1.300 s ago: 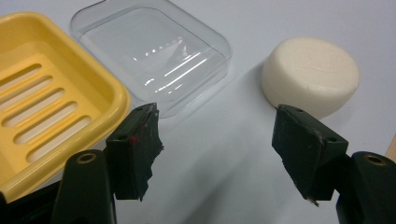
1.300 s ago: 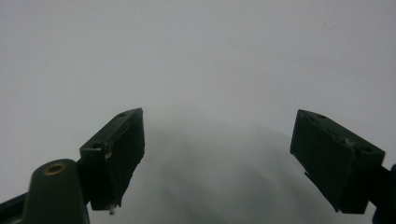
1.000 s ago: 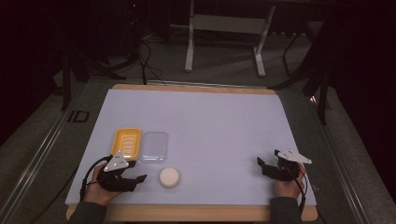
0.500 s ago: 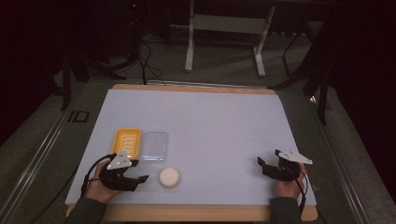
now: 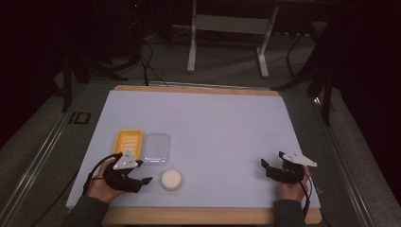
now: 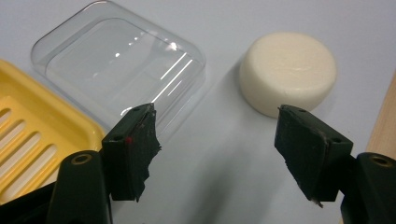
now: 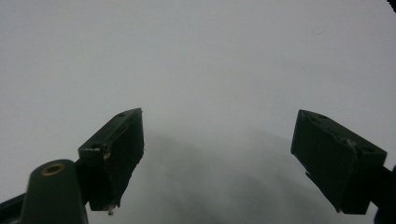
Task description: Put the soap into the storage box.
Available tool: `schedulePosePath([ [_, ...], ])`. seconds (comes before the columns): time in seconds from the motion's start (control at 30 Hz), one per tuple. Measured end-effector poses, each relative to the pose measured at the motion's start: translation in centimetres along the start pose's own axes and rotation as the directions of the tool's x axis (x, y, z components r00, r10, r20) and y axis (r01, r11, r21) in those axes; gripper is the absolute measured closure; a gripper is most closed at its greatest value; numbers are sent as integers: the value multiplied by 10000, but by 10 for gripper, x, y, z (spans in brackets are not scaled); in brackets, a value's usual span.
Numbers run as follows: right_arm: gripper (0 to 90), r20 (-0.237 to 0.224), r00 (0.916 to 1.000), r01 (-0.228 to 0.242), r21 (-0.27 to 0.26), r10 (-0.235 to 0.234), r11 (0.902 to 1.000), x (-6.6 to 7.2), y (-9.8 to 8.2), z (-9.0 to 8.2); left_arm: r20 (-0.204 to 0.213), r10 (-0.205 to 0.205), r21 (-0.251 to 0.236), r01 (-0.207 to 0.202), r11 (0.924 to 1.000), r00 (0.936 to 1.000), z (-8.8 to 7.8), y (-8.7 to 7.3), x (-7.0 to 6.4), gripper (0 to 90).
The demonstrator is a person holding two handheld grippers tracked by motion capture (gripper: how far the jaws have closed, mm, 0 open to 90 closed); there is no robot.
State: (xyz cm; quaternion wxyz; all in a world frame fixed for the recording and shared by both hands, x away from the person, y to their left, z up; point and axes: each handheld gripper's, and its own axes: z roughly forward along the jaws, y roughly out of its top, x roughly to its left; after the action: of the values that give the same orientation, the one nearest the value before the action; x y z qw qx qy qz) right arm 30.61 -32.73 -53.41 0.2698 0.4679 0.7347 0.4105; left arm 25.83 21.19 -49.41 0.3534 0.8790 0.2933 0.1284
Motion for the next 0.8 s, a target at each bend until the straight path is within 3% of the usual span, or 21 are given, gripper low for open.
schedulePosePath([
  [0.47, 167, 24, 10000, -28, -78, 28, 10000, 0, 0, -1, 192, 324, 216, -328, 9992, 9993, -2, 10, 1, 302],
  [0.8, 167, 35, 10000, -50, -88, 51, 9999, 0, 0, -1, 260, 313, 271, -320, 9991, 9992, -4, 14, 3, 299],
])
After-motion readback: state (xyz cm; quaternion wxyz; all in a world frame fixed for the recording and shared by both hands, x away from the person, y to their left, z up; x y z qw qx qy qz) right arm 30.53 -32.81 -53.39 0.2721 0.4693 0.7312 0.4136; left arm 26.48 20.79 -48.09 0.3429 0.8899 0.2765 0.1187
